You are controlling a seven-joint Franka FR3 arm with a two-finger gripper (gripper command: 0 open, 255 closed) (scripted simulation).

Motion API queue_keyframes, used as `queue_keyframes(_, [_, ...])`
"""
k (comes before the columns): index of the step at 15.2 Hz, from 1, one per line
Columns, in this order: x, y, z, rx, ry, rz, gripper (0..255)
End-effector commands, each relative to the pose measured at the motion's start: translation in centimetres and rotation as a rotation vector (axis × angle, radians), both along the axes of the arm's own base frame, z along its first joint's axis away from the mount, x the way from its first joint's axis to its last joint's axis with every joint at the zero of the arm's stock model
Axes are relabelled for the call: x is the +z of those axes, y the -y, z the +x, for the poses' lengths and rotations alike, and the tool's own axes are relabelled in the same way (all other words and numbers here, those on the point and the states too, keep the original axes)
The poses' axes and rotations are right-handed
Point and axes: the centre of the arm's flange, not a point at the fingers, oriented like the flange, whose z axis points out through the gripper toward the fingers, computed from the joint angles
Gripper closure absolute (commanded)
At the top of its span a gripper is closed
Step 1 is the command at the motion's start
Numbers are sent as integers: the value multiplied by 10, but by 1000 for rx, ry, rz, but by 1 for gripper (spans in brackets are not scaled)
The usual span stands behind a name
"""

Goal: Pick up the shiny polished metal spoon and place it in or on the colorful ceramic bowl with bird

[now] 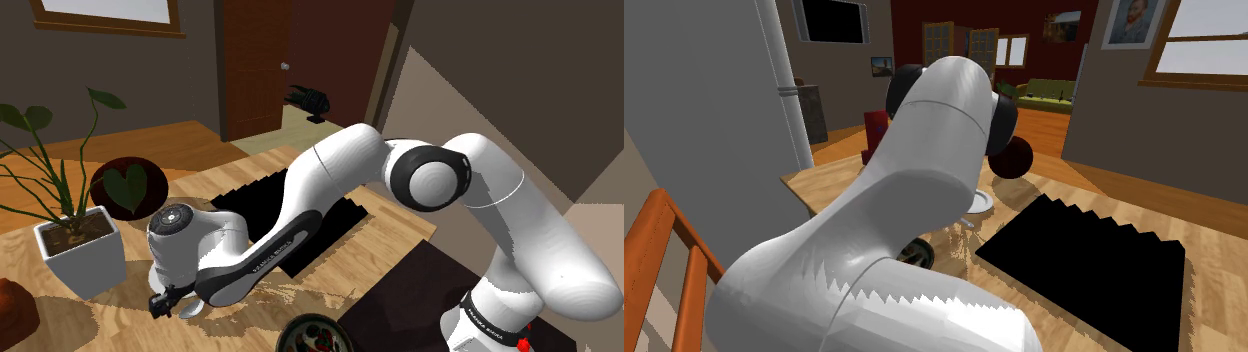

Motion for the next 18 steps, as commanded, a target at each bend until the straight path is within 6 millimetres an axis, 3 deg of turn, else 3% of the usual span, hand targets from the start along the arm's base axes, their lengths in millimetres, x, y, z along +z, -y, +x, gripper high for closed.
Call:
queue_keyframes(1, [-14, 0, 3, 0, 0, 0, 0])
queue_keyframes(9, [-14, 0, 3, 0, 0, 0, 0])
queue_keyframes(10, [-14, 0, 3, 0, 0, 0, 255])
queue_keyframes(18, [-14, 0, 3, 0, 0, 0, 255])
